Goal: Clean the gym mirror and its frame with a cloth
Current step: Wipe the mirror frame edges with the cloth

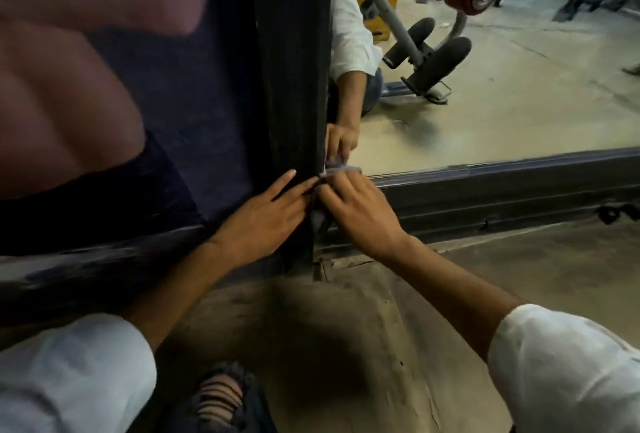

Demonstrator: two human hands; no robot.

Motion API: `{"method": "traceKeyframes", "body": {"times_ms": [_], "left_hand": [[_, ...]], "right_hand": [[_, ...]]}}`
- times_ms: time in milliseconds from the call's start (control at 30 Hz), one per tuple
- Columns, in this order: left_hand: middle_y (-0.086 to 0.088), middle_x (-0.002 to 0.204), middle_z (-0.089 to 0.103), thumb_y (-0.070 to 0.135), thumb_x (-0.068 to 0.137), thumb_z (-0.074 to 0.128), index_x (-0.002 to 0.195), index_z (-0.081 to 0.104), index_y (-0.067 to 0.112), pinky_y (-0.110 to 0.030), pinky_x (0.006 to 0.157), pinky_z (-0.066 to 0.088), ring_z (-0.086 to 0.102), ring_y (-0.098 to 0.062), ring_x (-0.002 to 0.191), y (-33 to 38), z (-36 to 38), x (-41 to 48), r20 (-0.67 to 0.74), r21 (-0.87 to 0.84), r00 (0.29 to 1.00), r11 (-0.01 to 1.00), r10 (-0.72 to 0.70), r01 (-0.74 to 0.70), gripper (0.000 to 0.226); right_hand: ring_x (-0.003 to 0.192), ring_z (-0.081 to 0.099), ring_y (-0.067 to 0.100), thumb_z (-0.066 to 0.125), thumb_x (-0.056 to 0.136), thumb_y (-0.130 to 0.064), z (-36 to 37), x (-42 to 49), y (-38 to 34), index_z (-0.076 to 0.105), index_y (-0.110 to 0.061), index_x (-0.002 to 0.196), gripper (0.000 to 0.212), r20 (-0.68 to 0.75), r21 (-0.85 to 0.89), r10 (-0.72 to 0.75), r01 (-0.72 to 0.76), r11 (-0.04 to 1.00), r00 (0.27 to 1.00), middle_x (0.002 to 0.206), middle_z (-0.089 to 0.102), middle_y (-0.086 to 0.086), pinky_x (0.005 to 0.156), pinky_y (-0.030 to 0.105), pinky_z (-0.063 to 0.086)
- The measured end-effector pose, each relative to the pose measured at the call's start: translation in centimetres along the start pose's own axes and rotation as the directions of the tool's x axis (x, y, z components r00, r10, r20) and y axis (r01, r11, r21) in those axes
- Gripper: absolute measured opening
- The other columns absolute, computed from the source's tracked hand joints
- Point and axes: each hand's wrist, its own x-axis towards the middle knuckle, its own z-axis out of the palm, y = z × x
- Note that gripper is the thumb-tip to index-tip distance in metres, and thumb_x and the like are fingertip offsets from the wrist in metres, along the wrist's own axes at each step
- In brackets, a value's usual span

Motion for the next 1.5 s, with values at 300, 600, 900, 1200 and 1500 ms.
{"method": "traceKeyframes", "body": {"times_ms": [300, 600, 900, 1200, 1500], "left_hand": [[-0.025, 0.175, -0.013, 0.041, 0.101, 0.051, 0.164, -0.008, -0.008, -0.062, 0.128, -0.015, -0.01, -0.038, 0.164, 0.8, 1.2, -0.3, -0.024, 0.019, 0.999, 0.999, -0.043, 0.044, 0.1], [-0.026, 0.175, 0.003, 0.04, 0.093, 0.062, 0.164, 0.007, -0.006, -0.06, 0.13, -0.01, -0.015, -0.037, 0.163, 0.3, 2.5, 0.0, -0.075, 0.01, 0.996, 0.999, -0.046, 0.046, 0.101], [-0.023, 0.176, 0.008, 0.034, 0.091, 0.062, 0.165, 0.011, -0.008, -0.054, 0.133, 0.001, 0.002, -0.036, 0.165, 1.4, 1.5, 0.5, -0.119, -0.053, 0.988, 0.994, -0.098, 0.092, 0.099], [-0.033, 0.173, 0.001, 0.039, 0.092, 0.058, 0.164, 0.009, -0.012, -0.055, 0.133, 0.007, 0.007, -0.045, 0.163, 0.8, 0.2, 6.5, -0.138, 0.042, 0.976, 0.985, 0.17, -0.166, 0.101], [-0.041, 0.169, -0.002, 0.039, 0.105, 0.039, 0.159, 0.004, -0.02, -0.054, 0.134, 0.005, -0.002, -0.05, 0.161, 1.3, 0.0, 14.7, -0.178, 0.132, 0.94, 0.954, 0.291, -0.27, 0.087]], "right_hand": [[0.109, 0.048, 0.029, 0.085, 0.082, -0.016, -0.8, -6.8, 7.5, 0.054, -0.013, 0.123, 0.051, 0.034, -0.015, 0.699, -0.699, 0.715, 0.714, 0.122, 0.051, 0.012, 0.078, 0.038, 0.051], [0.113, 0.054, 0.029, 0.075, 0.087, -0.02, 1.6, -1.1, 0.1, 0.057, -0.012, 0.129, 0.047, 0.019, 0.073, 0.241, -0.241, 0.968, 0.97, 0.13, 0.056, 0.013, 0.09, 0.038, 0.052], [0.111, 0.049, 0.021, 0.077, 0.088, -0.012, 1.7, -4.9, 4.7, 0.053, -0.018, 0.115, 0.037, -0.107, 0.301, 0.853, -0.801, 0.517, 0.51, 0.123, 0.048, 0.004, 0.079, 0.04, 0.058], [0.106, 0.051, 0.023, 0.08, 0.085, -0.016, 4.2, -6.3, 4.2, 0.054, -0.016, 0.116, 0.04, -0.113, 0.332, 0.78, -0.717, 0.613, 0.615, 0.119, 0.046, 0.004, 0.068, 0.04, 0.06], [0.1, 0.047, 0.015, 0.063, 0.093, -0.056, 5.5, -7.5, 3.8, 0.048, -0.018, 0.12, 0.049, -0.117, 0.554, 0.915, -0.739, 0.383, 0.386, 0.115, 0.042, -0.002, 0.074, 0.02, 0.048]]}}
